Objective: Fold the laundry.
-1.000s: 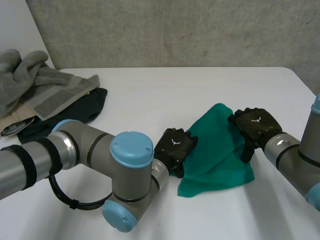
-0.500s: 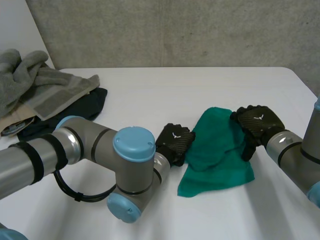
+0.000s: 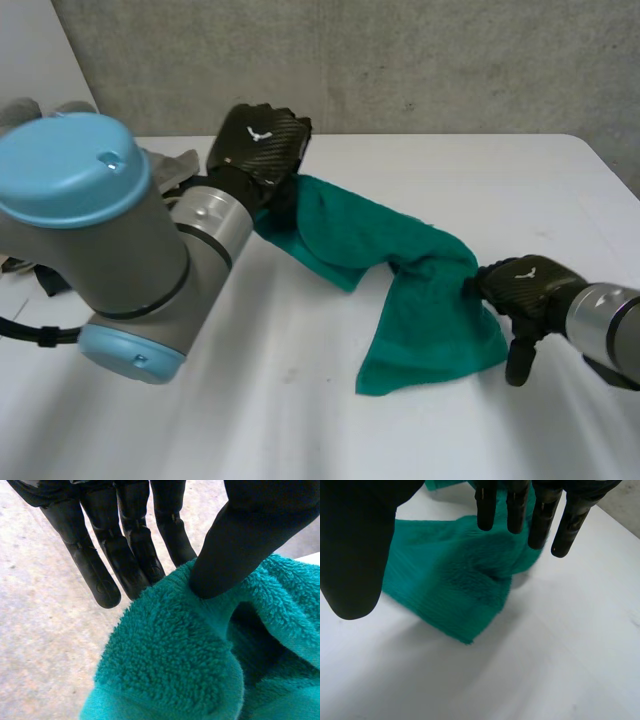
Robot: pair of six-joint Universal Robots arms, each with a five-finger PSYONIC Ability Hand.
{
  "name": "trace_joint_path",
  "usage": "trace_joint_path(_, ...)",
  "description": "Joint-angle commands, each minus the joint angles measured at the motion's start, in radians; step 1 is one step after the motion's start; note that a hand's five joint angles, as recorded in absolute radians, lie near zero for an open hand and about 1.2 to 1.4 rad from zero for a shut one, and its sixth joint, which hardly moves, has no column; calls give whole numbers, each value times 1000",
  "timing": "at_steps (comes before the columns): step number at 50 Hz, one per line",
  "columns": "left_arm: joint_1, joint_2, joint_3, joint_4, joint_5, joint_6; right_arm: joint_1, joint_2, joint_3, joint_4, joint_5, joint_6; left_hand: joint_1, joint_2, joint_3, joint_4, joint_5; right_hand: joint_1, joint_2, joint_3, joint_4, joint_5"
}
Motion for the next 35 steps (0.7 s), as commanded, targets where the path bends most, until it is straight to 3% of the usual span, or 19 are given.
trace_joint_path(1,25,57,-18,-13,2,-2,95,79,113,-347,-18,46,280,202,209,200,250,-37,-80,-81,-77,-85)
trace_joint_path(6,40,91,-23,-14,0,-4,132,191,123,-519,29,67,280,202,209,200,250,132,89,89,93,84)
trace_joint_path(7,43,98,-25,-14,0,-4,134,199,123,-527,42,69,280,202,209,200,250,298,256,255,259,251)
trace_joint_path(8,46,106,-25,-16,0,-4,134,203,118,-533,61,69,280,202,209,200,250,791,749,748,752,743)
trace_joint_path(10,53,129,-26,-28,0,-5,132,199,110,-536,74,69,280,202,209,200,250,1178,1136,1135,1139,1131)
trace_joint_path(14,76,180,-37,-68,0,-9,120,119,103,-530,72,67,280,202,209,200,250,1180,1137,1137,1140,1132)
trace_joint_path(19,111,269,-64,-97,2,-12,-10,-102,69,-500,59,67,280,202,209,200,250,1180,1137,1137,1140,1132)
trace_joint_path(21,123,319,-86,-103,3,-12,-41,-122,38,-490,39,69,280,202,209,200,250,1180,1137,1137,1140,1132)
trace_joint_path(29,149,422,-204,-105,12,-10,-78,-96,-212,-322,-84,100,280,202,209,200,250,1180,1137,1137,1140,1132)
trace_joint_path(35,154,407,-302,-97,37,-10,-68,113,-348,-266,-173,158,280,202,209,200,250,1180,1137,1137,1140,1132)
